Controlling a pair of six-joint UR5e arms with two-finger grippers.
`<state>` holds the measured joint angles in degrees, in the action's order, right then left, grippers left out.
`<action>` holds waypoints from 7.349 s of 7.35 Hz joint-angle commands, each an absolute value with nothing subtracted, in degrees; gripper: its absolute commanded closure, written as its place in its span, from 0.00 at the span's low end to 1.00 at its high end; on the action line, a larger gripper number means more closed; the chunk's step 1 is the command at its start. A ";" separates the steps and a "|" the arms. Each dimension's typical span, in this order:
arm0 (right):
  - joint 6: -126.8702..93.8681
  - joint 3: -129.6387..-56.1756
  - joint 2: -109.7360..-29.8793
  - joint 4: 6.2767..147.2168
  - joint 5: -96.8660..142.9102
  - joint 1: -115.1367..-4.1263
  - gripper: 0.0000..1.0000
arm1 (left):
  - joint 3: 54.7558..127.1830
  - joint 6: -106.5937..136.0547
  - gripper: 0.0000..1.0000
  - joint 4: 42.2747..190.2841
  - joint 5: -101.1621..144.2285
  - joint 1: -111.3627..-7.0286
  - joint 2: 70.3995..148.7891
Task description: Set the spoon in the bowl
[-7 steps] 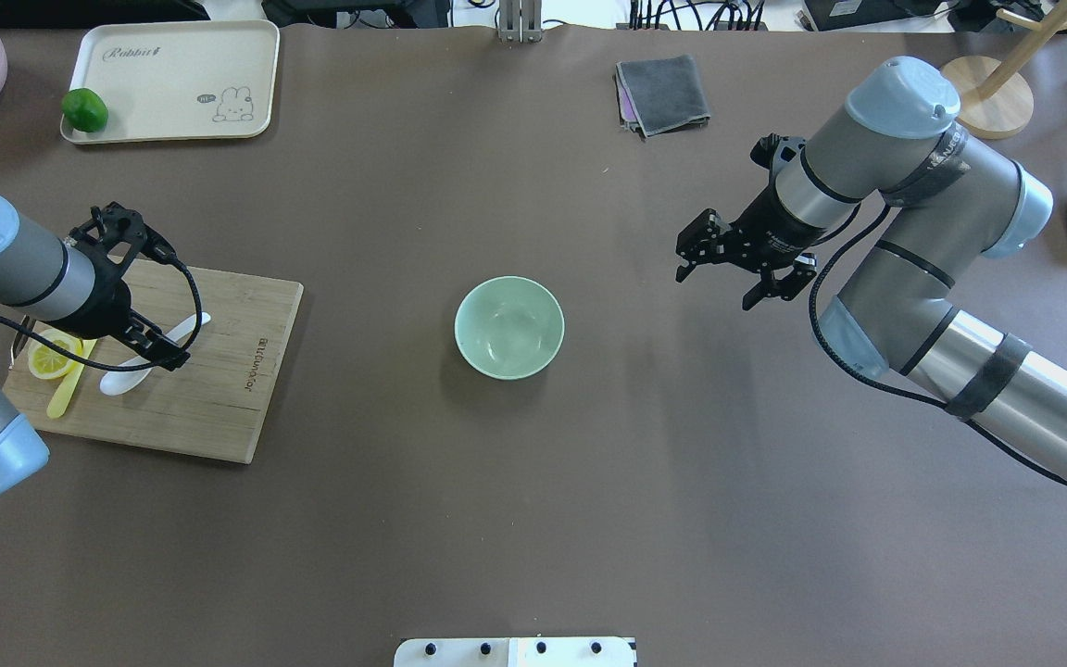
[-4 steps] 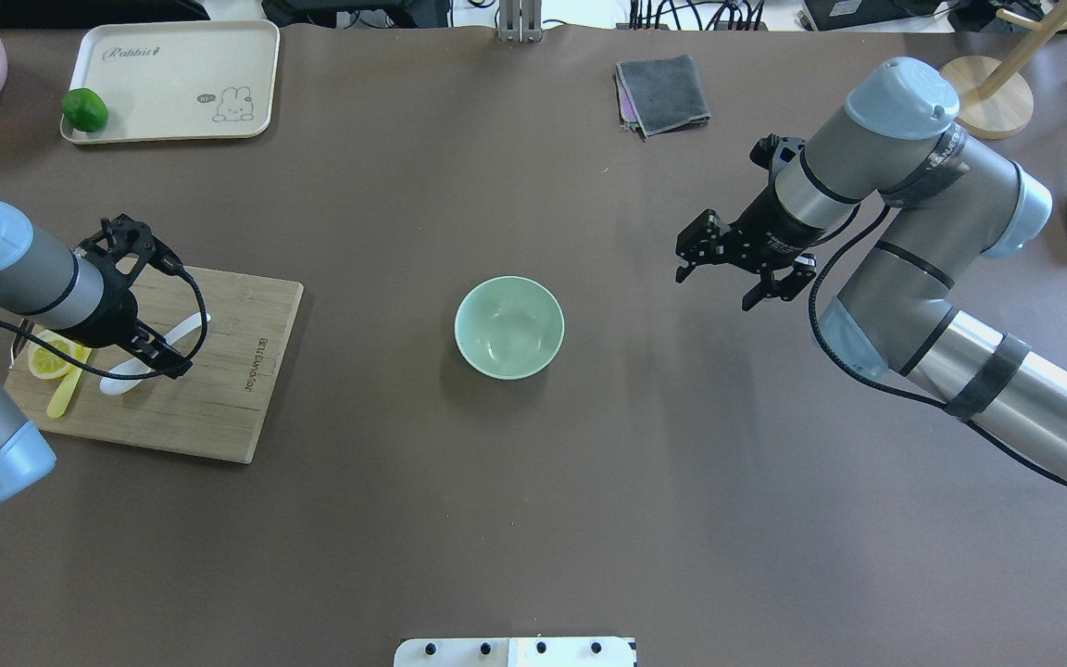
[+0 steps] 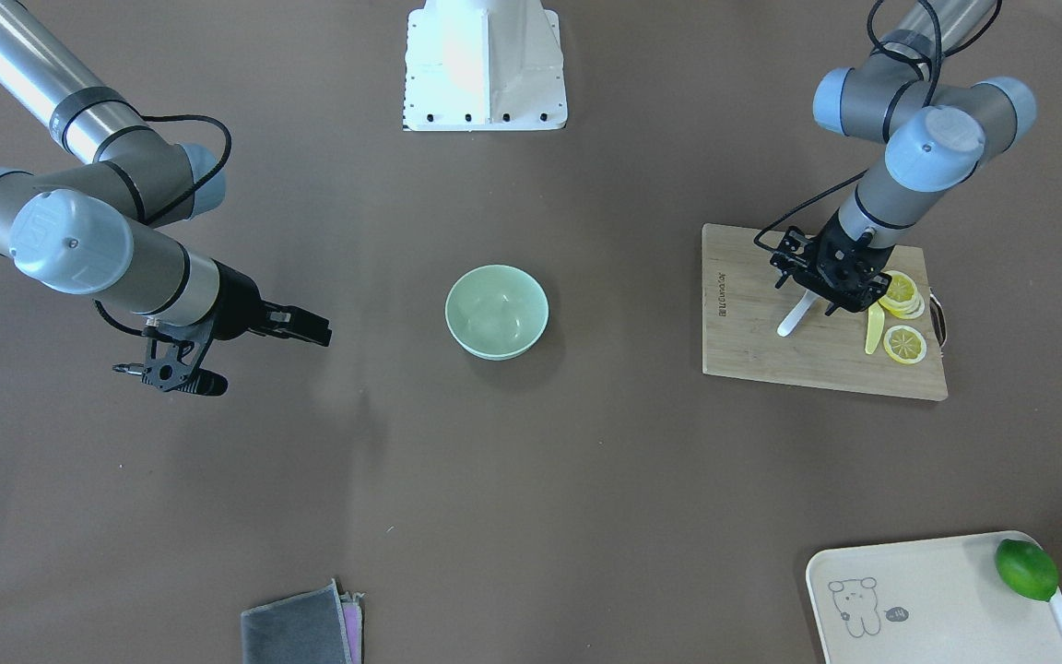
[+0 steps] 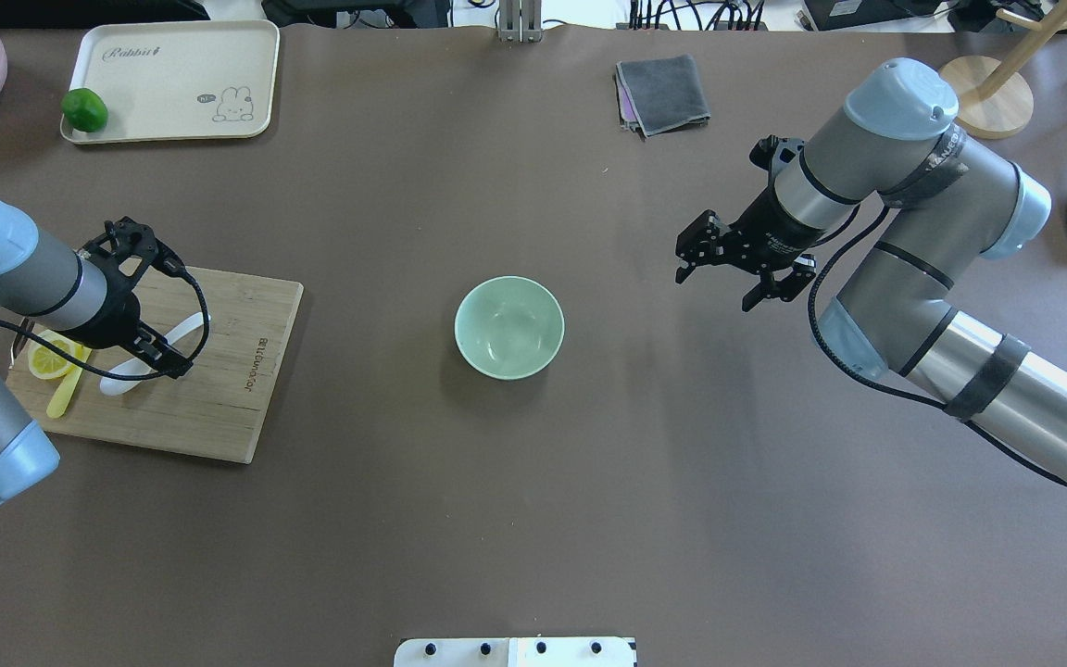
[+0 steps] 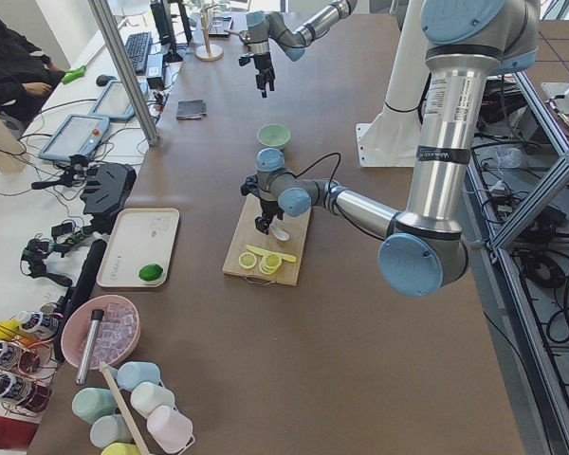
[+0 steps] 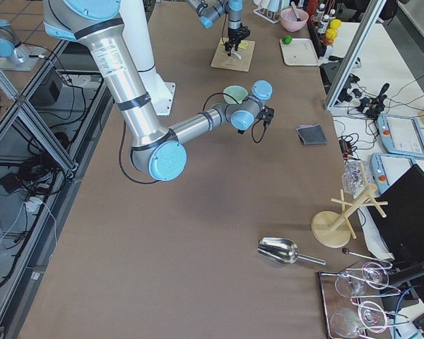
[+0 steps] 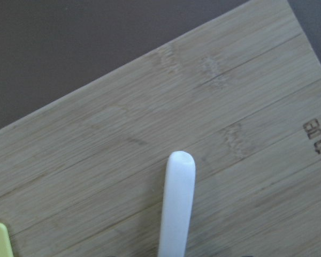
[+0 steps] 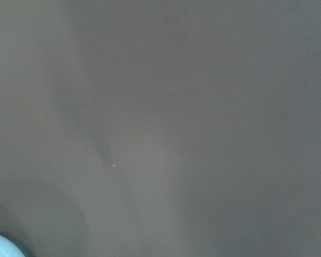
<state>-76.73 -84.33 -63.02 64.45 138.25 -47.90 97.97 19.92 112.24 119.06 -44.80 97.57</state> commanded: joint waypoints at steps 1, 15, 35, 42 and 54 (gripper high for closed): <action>-76.73 -84.29 -63.02 64.51 138.25 -47.99 0.00 | 97.91 19.95 0.47 112.24 119.09 -44.74 97.73; -76.73 -85.17 -63.19 64.42 139.75 -50.89 0.00 | 92.91 63.06 1.00 119.50 128.05 -40.87 116.96; -76.73 -85.78 -63.72 64.51 139.13 -49.83 0.00 | 76.29 81.21 1.00 138.51 119.53 -36.74 131.13; -76.73 -86.13 -63.98 64.42 139.13 -49.92 0.00 | 75.41 81.21 0.03 140.01 118.48 -36.83 131.04; -28.60 -103.95 -75.41 101.58 120.79 -63.72 0.00 | 100.60 24.67 0.03 92.90 127.63 -81.64 104.77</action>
<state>-43.31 -100.12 -75.58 88.27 125.43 -63.34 96.90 35.70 104.35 128.84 -79.41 105.21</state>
